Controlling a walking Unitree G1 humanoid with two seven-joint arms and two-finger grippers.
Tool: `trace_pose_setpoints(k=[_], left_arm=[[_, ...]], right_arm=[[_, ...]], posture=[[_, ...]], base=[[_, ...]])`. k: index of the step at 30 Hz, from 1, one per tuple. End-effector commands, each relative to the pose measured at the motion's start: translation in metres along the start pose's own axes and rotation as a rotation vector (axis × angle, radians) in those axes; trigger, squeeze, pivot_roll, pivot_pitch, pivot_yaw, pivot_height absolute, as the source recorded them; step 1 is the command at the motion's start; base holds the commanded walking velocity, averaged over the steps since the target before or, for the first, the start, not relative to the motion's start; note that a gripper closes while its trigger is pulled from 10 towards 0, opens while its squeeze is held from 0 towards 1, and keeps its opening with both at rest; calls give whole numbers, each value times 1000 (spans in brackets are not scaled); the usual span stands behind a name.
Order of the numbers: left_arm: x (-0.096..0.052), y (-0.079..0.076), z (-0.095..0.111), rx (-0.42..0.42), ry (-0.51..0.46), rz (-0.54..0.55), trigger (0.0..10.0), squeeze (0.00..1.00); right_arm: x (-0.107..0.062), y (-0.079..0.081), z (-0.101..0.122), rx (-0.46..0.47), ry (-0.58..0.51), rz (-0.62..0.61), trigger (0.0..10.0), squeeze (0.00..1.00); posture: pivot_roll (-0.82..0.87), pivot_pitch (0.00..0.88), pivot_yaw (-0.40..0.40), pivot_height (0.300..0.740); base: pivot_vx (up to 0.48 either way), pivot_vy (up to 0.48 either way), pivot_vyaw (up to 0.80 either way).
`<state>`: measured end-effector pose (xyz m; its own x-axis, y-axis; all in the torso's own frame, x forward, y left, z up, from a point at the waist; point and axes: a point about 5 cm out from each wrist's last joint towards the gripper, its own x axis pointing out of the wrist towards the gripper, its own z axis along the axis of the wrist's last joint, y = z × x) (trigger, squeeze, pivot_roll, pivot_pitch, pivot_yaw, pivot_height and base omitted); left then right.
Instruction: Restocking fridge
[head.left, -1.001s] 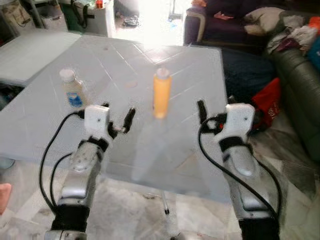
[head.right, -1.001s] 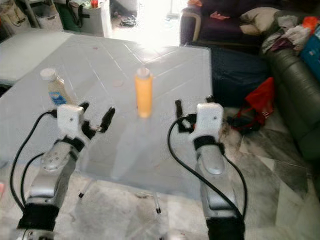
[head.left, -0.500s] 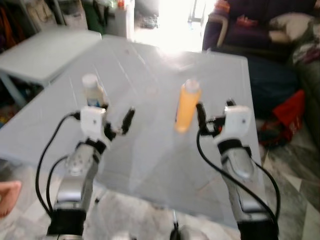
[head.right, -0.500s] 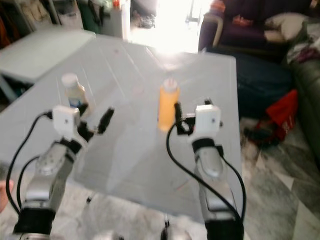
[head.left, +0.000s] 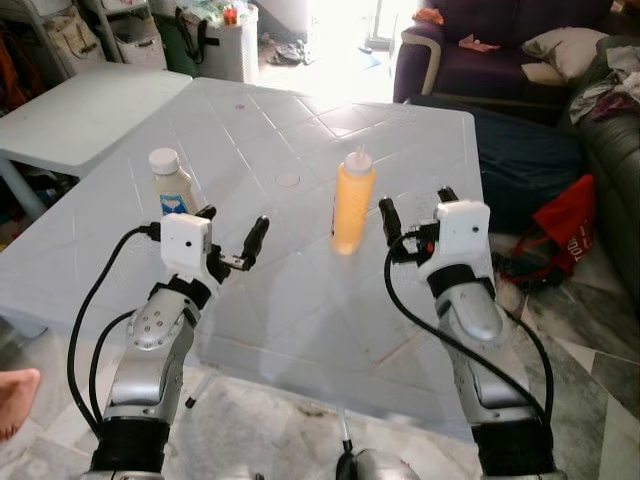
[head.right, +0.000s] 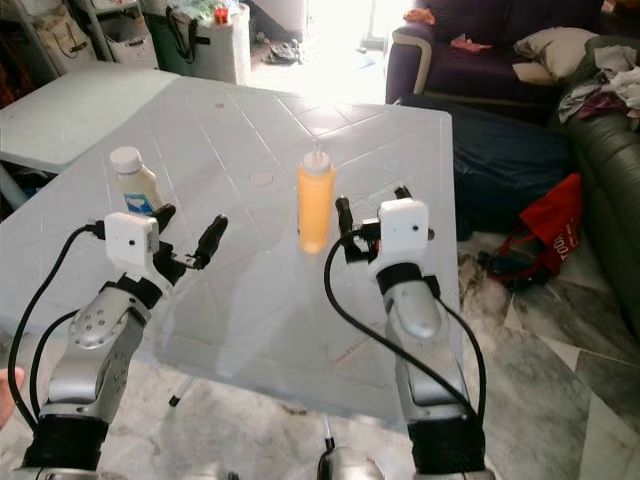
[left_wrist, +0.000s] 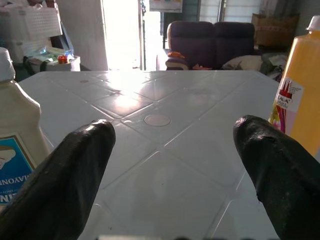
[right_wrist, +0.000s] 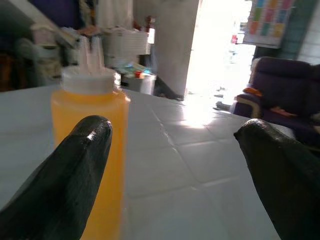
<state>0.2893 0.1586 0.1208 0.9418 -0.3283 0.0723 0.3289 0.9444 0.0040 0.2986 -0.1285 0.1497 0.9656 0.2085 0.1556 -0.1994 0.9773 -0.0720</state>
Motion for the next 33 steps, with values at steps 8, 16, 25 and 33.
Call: trace_pose_setpoints(k=[8, 16, 25, 33], left_arm=[[2, 2, 7, 19, -13, -3, 10000, 0], [4, 2, 7, 21, -10, -8, 10000, 0], [6, 0, 6, 22, -6, -22, 10000, 0], [6, 0, 7, 28, -4, -20, 10000, 0]], right_arm=[[-5, 20, -6, 36, 19, 74, 10000, 871], [-11, 27, -11, 41, 36, 110, 10000, 1000], [3, 17, -5, -49, 8, 146, 10000, 0], [17, 19, 0, -67, 0, 192, 10000, 0]], posture=[[-46, 13, -7, 740], [-53, 19, -1, 740], [-52, 19, -2, 740], [-46, 24, -5, 740]], base=[[0, 0, 0], [0, 0, 0], [0, 0, 0], [0, 0, 0]])
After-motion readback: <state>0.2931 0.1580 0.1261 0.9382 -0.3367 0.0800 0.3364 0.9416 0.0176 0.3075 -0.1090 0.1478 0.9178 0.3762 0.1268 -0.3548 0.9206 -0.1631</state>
